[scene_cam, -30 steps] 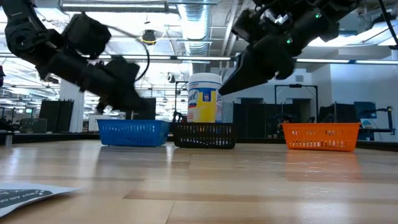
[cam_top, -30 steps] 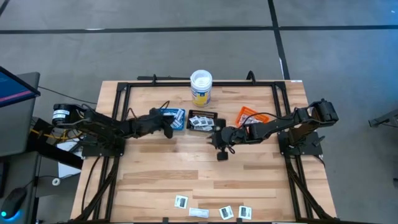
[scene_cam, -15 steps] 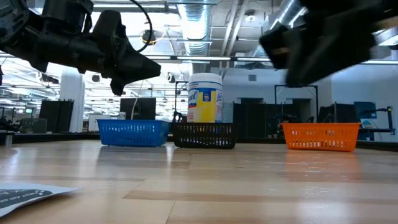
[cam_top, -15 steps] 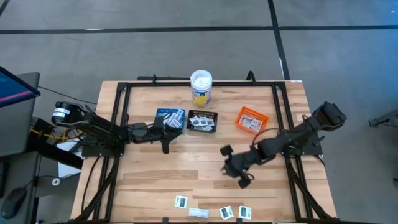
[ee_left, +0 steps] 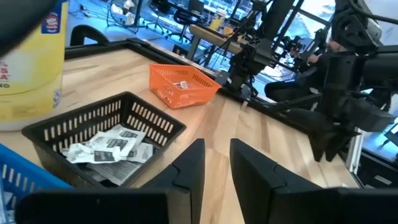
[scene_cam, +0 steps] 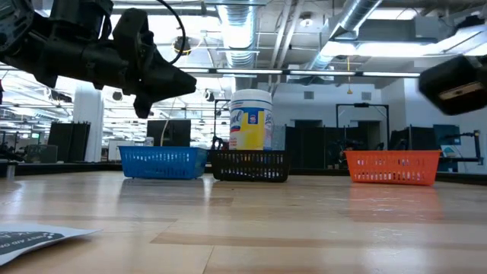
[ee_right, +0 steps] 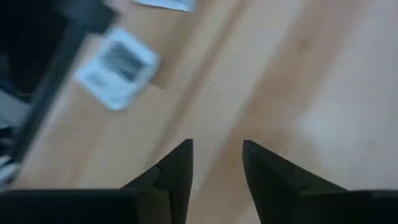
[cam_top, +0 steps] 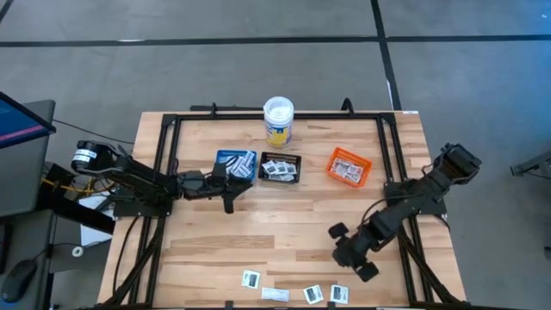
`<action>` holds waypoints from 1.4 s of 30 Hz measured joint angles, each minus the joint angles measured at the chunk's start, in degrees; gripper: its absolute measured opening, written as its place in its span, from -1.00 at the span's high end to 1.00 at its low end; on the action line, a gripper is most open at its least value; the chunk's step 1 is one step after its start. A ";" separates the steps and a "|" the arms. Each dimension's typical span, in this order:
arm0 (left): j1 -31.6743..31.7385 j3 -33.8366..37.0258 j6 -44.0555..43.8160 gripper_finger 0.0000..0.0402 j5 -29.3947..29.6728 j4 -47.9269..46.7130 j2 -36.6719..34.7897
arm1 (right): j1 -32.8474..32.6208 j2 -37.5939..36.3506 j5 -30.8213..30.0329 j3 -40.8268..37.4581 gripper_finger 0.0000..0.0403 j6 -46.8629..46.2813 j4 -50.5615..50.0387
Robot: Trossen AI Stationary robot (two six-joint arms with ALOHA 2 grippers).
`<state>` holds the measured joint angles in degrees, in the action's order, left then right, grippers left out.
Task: Pick & Place First Aid Supplies
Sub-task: Put the black towelette pack into the black bin
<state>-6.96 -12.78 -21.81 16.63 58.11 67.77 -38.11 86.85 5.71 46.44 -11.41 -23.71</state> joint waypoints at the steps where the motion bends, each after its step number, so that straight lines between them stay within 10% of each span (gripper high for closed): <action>1: -0.23 0.00 -0.10 0.62 0.01 0.00 0.00 | -0.67 0.06 0.47 0.02 0.32 0.87 0.69; 18: -5.08 0.00 -0.10 0.62 -0.03 -0.17 0.00 | -8.28 9.44 -4.39 -2.45 0.21 24.66 25.02; 42: -4.92 0.00 -0.29 0.62 6.29 0.12 0.00 | -13.53 15.52 -4.27 -2.41 0.23 24.87 34.26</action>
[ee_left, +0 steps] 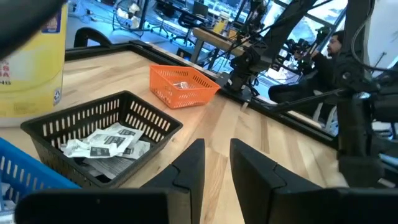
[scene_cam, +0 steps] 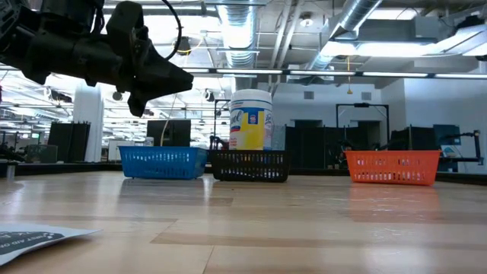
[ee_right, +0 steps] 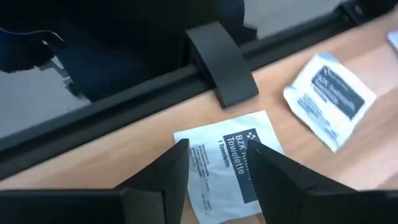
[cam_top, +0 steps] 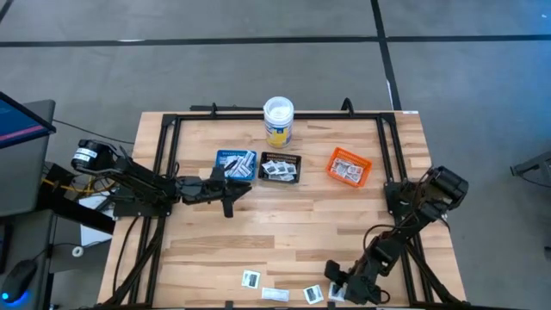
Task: Pick & Place First Aid Supplies
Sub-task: Put the black towelette pack into the black bin
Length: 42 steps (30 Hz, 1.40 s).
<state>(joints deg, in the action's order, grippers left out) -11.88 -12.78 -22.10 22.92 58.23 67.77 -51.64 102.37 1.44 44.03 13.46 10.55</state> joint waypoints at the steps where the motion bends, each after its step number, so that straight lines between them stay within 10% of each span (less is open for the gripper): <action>1: 0.00 0.00 -0.80 0.62 0.00 0.03 0.00 | 0.38 -0.06 0.08 0.05 0.23 -0.25 -0.79; 12: -0.44 0.00 -5.41 0.62 0.01 0.14 0.00 | 12.49 -1.81 1.24 0.94 0.24 -2.02 -23.72; 25: -0.48 0.00 -5.23 0.62 1.49 0.12 0.00 | 35.53 -8.59 -1.22 -0.13 0.33 -1.03 -18.57; 42: -0.59 0.04 -5.21 0.62 1.47 -0.77 0.12 | 36.12 -9.03 -2.15 3.59 0.38 -22.87 -34.97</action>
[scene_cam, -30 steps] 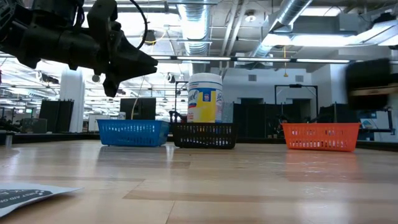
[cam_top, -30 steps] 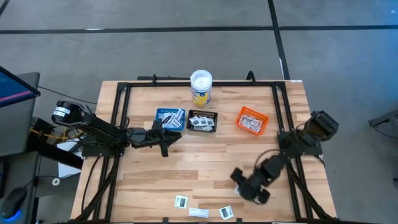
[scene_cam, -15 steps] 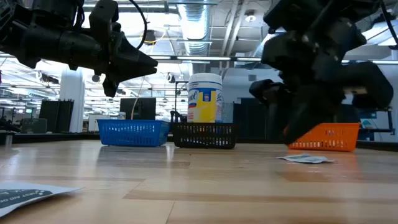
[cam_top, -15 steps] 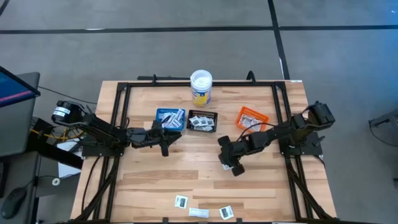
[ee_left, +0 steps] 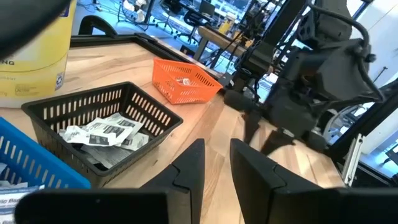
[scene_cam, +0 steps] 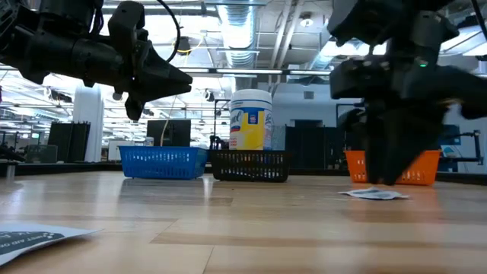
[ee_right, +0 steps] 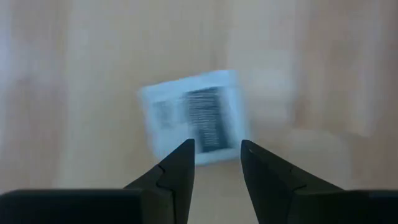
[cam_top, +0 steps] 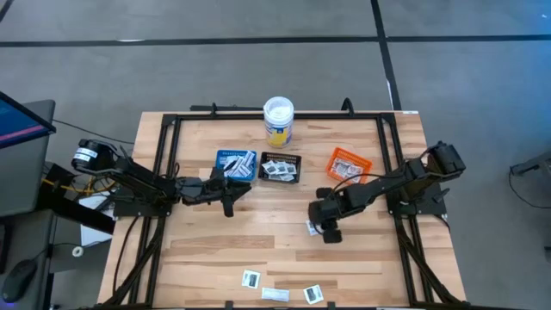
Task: Pick & Place First Aid Supplies
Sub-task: Put the black towelette pack into the black bin
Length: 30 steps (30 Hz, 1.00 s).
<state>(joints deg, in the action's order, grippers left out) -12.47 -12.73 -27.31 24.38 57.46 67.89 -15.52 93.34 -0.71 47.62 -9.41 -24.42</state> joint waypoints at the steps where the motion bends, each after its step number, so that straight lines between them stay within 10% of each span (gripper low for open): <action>1: 0.00 0.00 -0.02 0.62 0.02 0.16 0.18 | 0.36 -0.06 -0.92 -0.02 0.38 -2.07 0.06; 30: 0.00 0.00 -0.08 0.62 0.02 0.03 0.47 | 2.36 5.97 -1.92 0.42 0.58 -14.50 1.11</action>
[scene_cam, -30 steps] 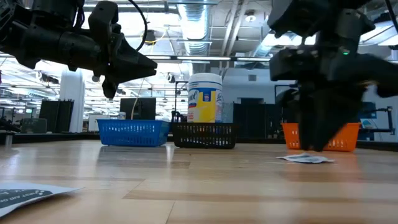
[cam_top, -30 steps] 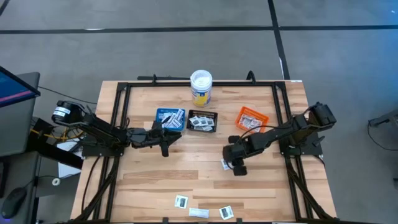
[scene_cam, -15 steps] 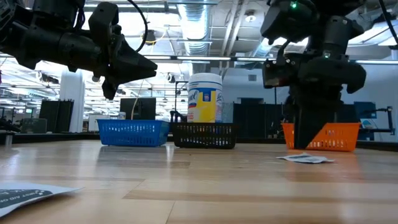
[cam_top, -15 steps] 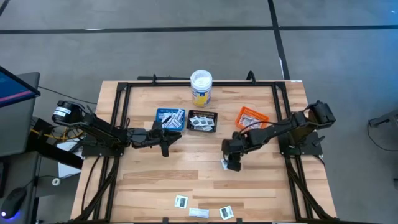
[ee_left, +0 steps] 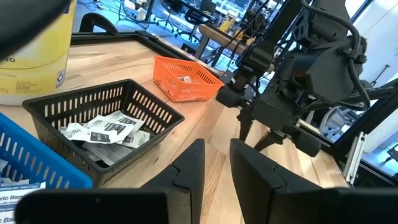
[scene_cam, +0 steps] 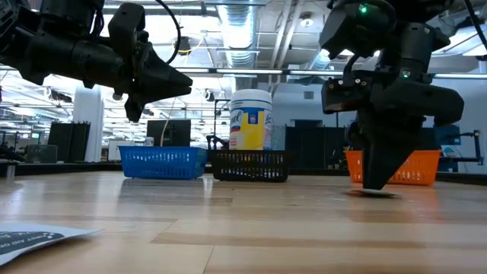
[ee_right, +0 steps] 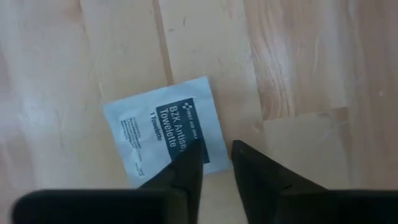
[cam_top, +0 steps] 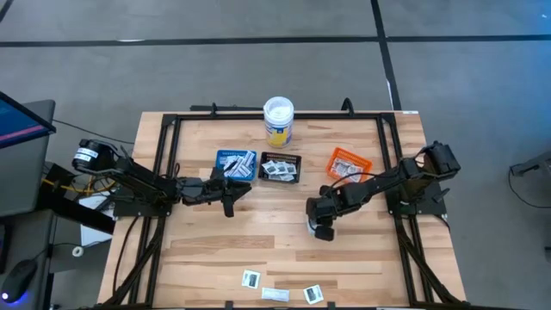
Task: Pick & Place First Aid Supplies
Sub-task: Put the black towelette pack into the black bin
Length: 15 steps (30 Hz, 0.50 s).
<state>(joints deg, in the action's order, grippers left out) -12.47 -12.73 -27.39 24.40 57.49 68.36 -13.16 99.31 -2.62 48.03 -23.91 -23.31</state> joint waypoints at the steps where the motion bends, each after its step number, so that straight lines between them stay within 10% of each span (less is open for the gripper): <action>1: 0.00 0.00 0.02 0.62 -0.02 0.00 0.00 | 0.01 0.00 -0.15 -0.01 0.64 0.83 -0.10; 15: 0.00 0.04 0.04 0.62 -0.01 0.00 0.00 | 1.89 -0.24 -9.62 10.33 0.99 18.14 -2.95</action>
<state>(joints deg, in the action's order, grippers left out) -12.47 -12.69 -27.35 24.39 57.49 68.36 -11.27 99.07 -12.25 58.37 -5.76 -26.26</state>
